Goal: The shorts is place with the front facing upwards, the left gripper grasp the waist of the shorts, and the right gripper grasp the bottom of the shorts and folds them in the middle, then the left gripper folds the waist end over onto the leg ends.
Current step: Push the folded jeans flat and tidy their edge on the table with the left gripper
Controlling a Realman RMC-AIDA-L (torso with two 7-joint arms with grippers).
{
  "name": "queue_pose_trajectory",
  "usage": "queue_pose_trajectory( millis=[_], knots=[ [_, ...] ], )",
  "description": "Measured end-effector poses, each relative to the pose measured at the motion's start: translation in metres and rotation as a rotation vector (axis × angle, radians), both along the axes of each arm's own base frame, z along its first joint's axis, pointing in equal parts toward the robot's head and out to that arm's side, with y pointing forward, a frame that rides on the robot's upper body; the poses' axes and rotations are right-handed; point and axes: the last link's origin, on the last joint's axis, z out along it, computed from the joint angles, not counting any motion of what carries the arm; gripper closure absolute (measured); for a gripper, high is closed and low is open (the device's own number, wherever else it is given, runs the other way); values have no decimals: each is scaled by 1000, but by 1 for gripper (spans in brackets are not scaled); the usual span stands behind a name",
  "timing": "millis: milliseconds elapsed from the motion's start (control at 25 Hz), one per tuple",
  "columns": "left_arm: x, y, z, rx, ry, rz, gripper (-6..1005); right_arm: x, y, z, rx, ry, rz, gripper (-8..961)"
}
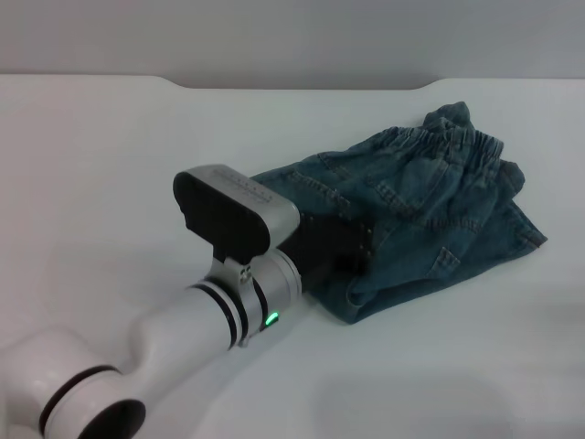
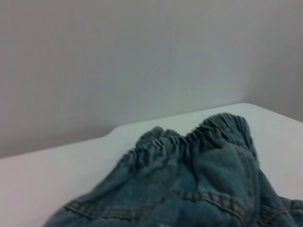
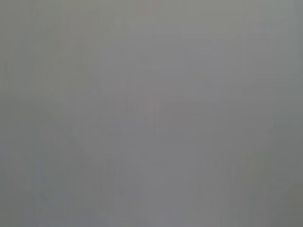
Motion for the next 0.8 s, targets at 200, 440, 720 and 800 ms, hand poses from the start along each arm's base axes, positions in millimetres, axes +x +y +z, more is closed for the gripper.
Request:
queue_pose_trajectory(
  millis=[200,440,720,800],
  knots=[
    [-2,15,5,27,25,-6,952,-1,1,0,0,3,3,954],
    [-4,26,10,48,46,-11,949,-1,1,0,0,3,4,955],
    [-7,33,15,75,44,-3,946,-1,0,0,1,3,2,954],
    [-8,35,18,88,40,0,944,-1,-1,-1,-2,2,3,954]
  ],
)
